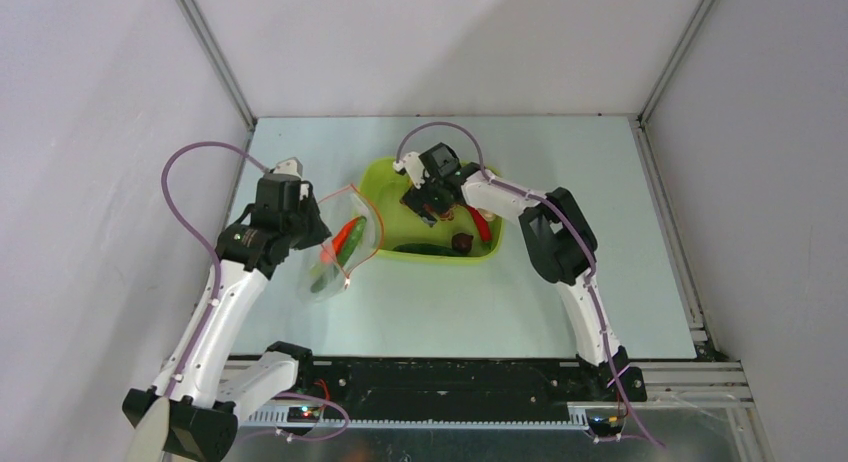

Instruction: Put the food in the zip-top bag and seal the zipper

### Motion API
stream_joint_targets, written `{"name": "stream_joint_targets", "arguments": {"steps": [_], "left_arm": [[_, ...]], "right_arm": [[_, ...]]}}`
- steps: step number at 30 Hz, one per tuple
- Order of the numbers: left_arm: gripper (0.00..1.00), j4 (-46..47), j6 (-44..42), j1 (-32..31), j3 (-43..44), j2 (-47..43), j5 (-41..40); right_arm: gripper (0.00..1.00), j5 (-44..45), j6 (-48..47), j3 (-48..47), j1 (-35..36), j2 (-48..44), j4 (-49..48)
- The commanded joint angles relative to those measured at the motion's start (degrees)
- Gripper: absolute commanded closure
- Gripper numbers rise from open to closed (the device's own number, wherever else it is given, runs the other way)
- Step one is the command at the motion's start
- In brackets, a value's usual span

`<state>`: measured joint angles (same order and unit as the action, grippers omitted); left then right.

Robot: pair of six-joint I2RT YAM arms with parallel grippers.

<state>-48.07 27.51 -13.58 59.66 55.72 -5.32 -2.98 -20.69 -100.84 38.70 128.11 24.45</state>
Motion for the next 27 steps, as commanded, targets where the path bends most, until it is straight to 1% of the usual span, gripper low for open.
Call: {"name": "stream_joint_targets", "arguments": {"steps": [1,2,4,5,6,7,8,9,10,11,12,15,17,22,26,27], "left_arm": [[1.00,1.11,0.14,0.58,-0.02,-0.08,0.95],[1.00,1.07,0.10,0.58,-0.05,-0.09,0.89],[1.00,1.08,0.02,0.65,0.00,-0.16,0.80],[1.00,1.06,0.01,0.70,0.01,-0.17,0.78],[1.00,1.01,0.00,0.78,0.02,-0.22,0.74],[1.00,1.06,0.05,0.81,0.06,-0.28,0.74],[1.00,1.10,0.04,0.81,0.03,-0.31,0.75],[1.00,1.13,0.06,0.87,0.02,-0.41,0.75],[1.00,1.14,0.02,0.89,0.02,-0.42,0.84],[1.00,1.07,0.01,0.94,0.02,-0.37,0.93],[1.00,1.11,0.00,0.93,0.02,-0.38,1.08],[1.00,1.16,0.04,1.00,0.02,-0.52,1.18],[1.00,1.15,-0.06,0.96,-0.06,-0.54,1.34],[1.00,1.53,-0.21,1.03,0.04,-0.26,2.90],[1.00,1.60,-0.34,1.14,0.04,0.03,4.21],[1.00,1.54,-0.30,1.17,-0.04,-0.17,4.15]], "right_arm": [[0.13,1.47,-1.41,-4.94,0.50,2.89,0.19],[0.14,1.39,-1.38,-5.31,0.57,3.67,0.67],[0.19,1.19,-1.26,-6.28,0.52,4.71,1.26],[0.28,0.56,-1.23,-6.84,0.51,4.92,1.63],[0.41,0.06,-1.03,-7.27,0.50,5.25,2.49],[0.49,-0.28,-0.85,-7.36,0.46,5.16,2.77],[0.62,-0.27,-0.43,-7.14,0.45,5.01,3.03],[0.67,0.10,-0.24,-6.94,0.47,4.35,3.05],[0.77,0.36,0.14,-6.26,0.49,3.77,2.97],[0.80,0.90,0.39,-5.80,0.54,2.48,2.56],[0.87,1.19,1.07,-4.64,0.58,1.56,2.28],[0.95,0.88,4.25,-0.99,0.54,-4.64,-0.33],[0.98,-0.38,6.70,3.78,0.56,-9.33,-2.98],[1.00,-3.06,13.80,11.28,0.32,-22.09,-9.66],[1.00,-4.17,19.88,15.56,0.14,-29.53,-12.45],[1.00,-4.82,20.15,16.94,0.10,-30.70,-12.96]]}}
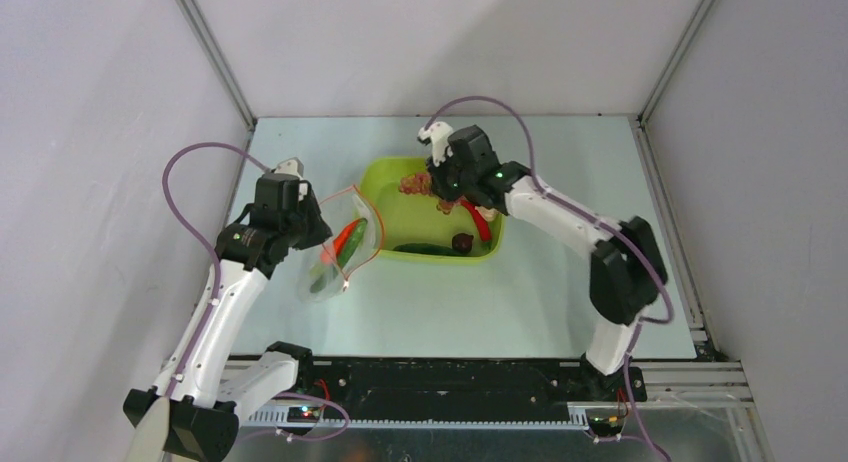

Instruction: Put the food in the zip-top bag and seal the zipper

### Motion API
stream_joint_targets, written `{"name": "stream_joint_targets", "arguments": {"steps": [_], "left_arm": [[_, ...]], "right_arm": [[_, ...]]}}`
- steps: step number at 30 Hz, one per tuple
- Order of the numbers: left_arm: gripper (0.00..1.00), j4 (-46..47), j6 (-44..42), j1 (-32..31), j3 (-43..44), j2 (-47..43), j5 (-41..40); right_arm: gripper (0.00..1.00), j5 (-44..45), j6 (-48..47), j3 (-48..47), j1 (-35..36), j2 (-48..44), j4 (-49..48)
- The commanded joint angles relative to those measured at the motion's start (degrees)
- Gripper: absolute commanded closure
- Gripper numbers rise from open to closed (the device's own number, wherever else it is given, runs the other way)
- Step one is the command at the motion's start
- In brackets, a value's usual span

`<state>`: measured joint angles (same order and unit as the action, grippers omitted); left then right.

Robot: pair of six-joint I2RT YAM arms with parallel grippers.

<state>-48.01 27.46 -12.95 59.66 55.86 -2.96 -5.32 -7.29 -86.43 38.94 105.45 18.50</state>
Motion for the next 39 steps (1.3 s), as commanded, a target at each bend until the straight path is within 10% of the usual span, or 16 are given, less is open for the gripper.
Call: {"name": "stream_joint_targets", "arguments": {"steps": [1,15,39], "left_arm": [[1.00,1.58,-0.29,0.51,-0.10,-0.44,1.64],[1.00,1.99,-0.25,0.64,-0.46,-1.63,2.12],[1.00,4.85,-0.69,0.62,-2.12,-4.44,7.34]], "right_arm": [[1.00,-2.84,8.45,3.22,-0.06,-10.32,-7.94],[1.00,-5.68,3.68,9.16,9.79,-24.29,-12.39],[1.00,14.03,4.37,-28.02,22.29,3.71,27.54]]}}
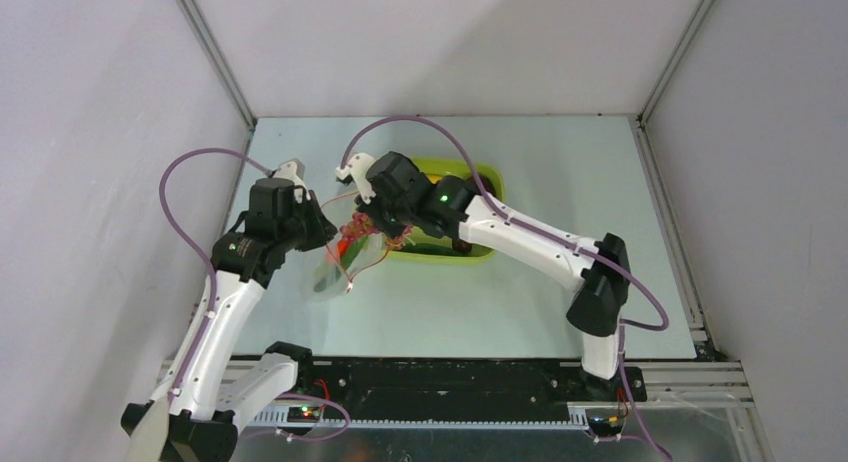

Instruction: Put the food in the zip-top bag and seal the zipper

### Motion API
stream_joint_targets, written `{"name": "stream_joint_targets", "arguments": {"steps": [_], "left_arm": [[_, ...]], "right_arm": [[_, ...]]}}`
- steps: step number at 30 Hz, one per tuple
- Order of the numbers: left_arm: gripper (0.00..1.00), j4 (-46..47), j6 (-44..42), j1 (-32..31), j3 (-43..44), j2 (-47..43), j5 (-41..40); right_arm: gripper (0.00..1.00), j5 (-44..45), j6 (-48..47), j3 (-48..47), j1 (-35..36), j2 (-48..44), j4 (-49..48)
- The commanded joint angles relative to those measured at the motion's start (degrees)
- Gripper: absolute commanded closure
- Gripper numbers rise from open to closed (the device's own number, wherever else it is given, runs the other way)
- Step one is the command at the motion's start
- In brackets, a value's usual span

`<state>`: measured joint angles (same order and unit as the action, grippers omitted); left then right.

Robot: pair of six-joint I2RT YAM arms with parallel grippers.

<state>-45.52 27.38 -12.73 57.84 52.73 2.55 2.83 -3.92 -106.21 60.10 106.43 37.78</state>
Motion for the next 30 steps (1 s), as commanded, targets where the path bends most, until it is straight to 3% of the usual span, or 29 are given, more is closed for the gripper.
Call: {"name": "stream_joint_targets", "arguments": {"steps": [1,15,20,30], "left_arm": [[1.00,2.36,-0.58,0.37,-0.35,-1.23,2.00],[1.00,3.47,-0.88,0.38,-0.90,-0.34,6.44],[1.00,3.93,-1.09,0.26,-1.24,-0.43,8.13],[1.00,4.41,-1.40,0.27,-1.30,-1.36,9.27]], "right_arm": [[1.00,6.57,1.14,-8.98,1.22,4.07,10.05],[0.84,-6.72,16.39,-29.15,-0.14,14.47,17.93],[0.81,-12.51,22.37,-29.18,-2.26,14.87,14.54],[0.78,-11.24,31.82,-24.78,-2.63,17.11,5.49]]}}
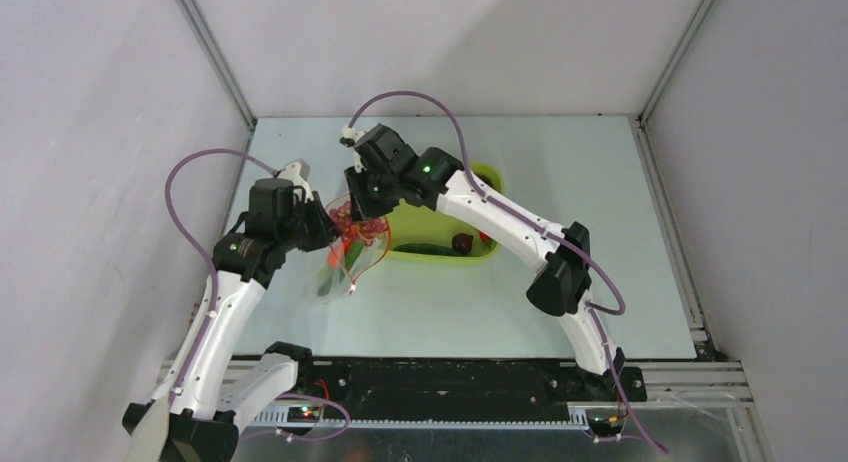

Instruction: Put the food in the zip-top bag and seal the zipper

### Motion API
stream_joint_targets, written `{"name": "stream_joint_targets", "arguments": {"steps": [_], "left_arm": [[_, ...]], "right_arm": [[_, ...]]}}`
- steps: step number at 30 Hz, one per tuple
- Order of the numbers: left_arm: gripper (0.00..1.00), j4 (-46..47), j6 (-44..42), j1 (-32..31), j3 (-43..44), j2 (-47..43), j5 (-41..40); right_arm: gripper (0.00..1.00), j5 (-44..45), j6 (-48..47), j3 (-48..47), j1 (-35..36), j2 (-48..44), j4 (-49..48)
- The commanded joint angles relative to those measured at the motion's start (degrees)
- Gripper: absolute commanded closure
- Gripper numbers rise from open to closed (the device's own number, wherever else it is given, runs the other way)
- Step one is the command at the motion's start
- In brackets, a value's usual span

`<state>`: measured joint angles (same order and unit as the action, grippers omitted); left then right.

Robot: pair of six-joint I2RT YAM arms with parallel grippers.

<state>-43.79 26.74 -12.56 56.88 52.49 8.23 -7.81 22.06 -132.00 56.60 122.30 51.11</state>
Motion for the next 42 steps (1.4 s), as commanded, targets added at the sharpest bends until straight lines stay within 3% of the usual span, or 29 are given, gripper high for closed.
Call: {"name": "stream_joint_targets", "arguments": {"steps": [1,5,10,16,23,34,42], "left_arm": [[1.00,2.73,-0.79,0.13,-0.36,-1.19,3.67],[1.00,2.91,-0.78,0.12,-0.32,-1.42,3.78],[1.00,2.90,-0.65,0.14,-0.42,-1.60,3.69],[1.00,2.29,-0.49,0.13,-0.08,-1.56,2.48],[1.00,1.90,-0.63,0.15,0.10,-2.20,0.09],[1.00,1.67,-0.96,0.08,0.28,-2.25,-0.26],[1.00,2.15,-1.13,0.13,0.09,-3.48,-1.21]], "right_arm": [[0.78,0.66,6.39,1.82,0.92,1.24,-8.65],[0.74,4.49,8.94,6.08,1.20,1.23,-11.81],[0.41,10.42,9.35,6.01,1.24,1.26,-9.70],[0.23,10.74,5.37,8.54,0.95,-1.97,-10.98],[0.10,10.09,-0.61,15.94,0.91,-10.68,-17.15],[0.01,17.74,-8.20,28.27,0.21,-24.40,-24.19],[0.00,16.47,-6.83,41.63,-8.45,-31.58,-27.27]]}}
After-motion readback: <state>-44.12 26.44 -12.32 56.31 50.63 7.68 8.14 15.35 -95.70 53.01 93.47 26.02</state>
